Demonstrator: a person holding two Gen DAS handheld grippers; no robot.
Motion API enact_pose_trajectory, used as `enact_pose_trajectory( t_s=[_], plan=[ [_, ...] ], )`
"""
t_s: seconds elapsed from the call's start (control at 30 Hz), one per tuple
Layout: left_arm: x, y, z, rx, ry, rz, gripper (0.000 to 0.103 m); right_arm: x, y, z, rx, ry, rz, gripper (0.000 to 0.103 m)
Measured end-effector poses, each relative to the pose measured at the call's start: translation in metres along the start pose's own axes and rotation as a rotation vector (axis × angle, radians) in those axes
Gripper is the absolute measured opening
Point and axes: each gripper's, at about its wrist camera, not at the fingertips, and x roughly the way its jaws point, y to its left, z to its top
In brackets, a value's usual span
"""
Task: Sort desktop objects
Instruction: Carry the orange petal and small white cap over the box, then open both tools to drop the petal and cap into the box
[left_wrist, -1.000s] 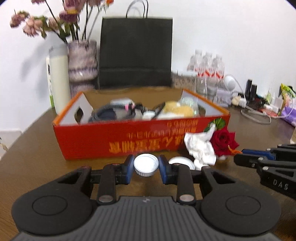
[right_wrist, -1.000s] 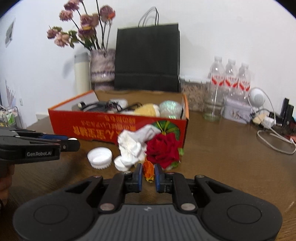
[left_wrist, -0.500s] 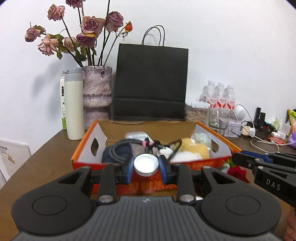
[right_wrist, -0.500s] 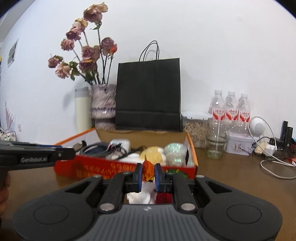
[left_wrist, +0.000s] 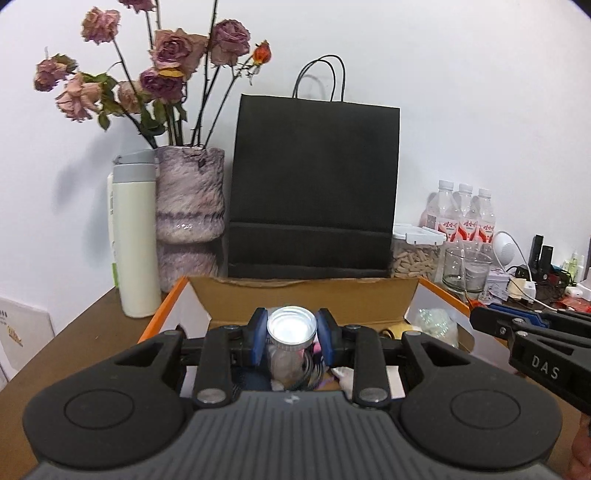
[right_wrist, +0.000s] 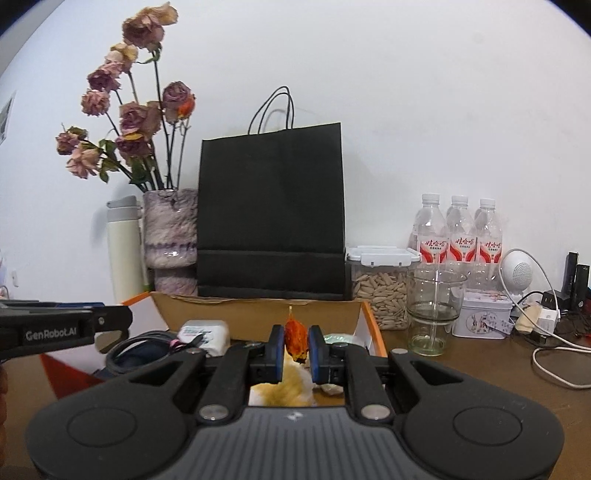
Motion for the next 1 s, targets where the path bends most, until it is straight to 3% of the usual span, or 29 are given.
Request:
enact_pose_trajectory(
  t_s=[0.23,0.7,0.8,0.83,0.93,1.0],
  plan=[
    [0.026,-0.007,-0.005,0.028,0.027,-0.015,0.029,0.022,-0.005,0.001,0.000,0.019,0.008,0.012],
    [0.024,-0.007,-0.016,0.044,0.042,-0.005,0.030,0.021,-0.001,-0.007,-0.035,0.049,0.009,0.012],
    [0.023,-0.006,-0.016,0.040,0.039,-0.004,0.038,0.021,-0.001,-0.008,-0.033,0.048,0.011,0.013],
    [0.022,-0.006,-0.016,0.038,0.033,-0.004,0.047,0.020,-0.001,-0.008,-0.031,0.044,0.010,0.013],
    [0.017,-0.008,-0.015,0.043,0.003,0.004,0.056,0.016,-0.001,-0.008,-0.031,0.031,0.010,0.034],
    [0.014,-0.009,-0.014,0.046,-0.013,0.003,0.070,0.011,0.001,-0.007,-0.036,0.008,0.013,0.057]
  ],
)
